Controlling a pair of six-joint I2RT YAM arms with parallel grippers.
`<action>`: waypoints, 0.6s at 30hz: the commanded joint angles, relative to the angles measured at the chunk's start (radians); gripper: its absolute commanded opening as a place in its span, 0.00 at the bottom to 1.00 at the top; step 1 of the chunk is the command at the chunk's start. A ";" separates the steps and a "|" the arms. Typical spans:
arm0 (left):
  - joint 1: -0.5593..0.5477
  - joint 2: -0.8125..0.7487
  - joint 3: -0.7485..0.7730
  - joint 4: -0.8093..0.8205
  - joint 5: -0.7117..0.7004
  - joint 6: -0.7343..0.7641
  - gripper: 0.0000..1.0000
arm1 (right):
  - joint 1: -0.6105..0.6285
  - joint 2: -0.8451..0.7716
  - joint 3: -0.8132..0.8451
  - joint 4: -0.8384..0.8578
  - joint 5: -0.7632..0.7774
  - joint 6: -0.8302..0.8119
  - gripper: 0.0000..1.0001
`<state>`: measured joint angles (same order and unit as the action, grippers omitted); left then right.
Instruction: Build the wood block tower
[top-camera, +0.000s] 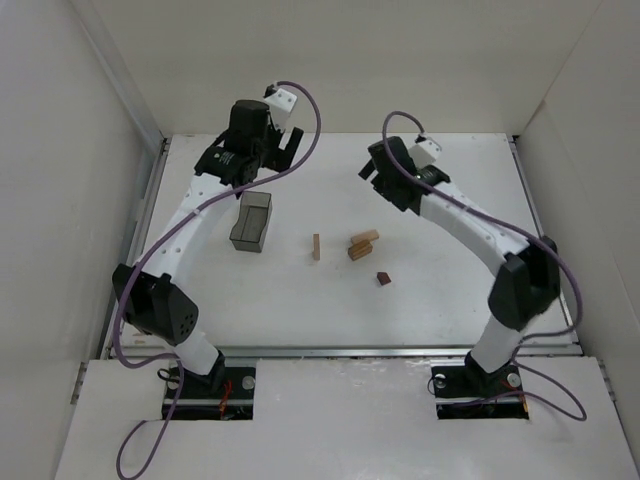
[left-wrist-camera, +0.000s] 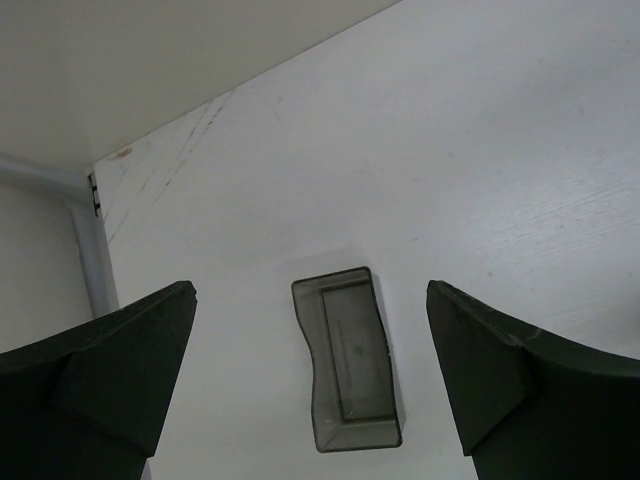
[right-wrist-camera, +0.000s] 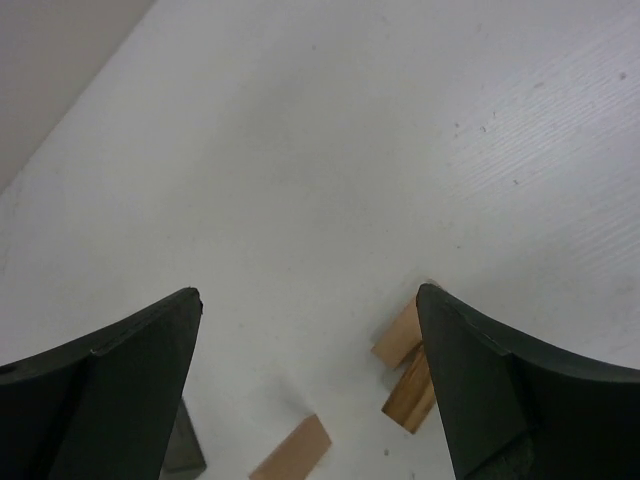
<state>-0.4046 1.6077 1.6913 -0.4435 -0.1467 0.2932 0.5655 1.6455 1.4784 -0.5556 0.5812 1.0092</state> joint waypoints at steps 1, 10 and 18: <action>-0.002 -0.041 -0.047 0.026 -0.122 -0.057 1.00 | -0.027 0.187 0.165 -0.381 -0.078 0.230 0.94; -0.002 -0.091 -0.128 0.054 -0.122 -0.092 1.00 | -0.056 0.307 0.091 -0.336 -0.251 0.293 0.80; -0.002 -0.081 -0.137 0.063 -0.113 -0.092 1.00 | -0.056 0.379 0.066 -0.257 -0.349 0.273 0.73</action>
<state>-0.4042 1.5738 1.5635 -0.4221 -0.2485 0.2192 0.5102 1.9999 1.5536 -0.8520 0.2859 1.2724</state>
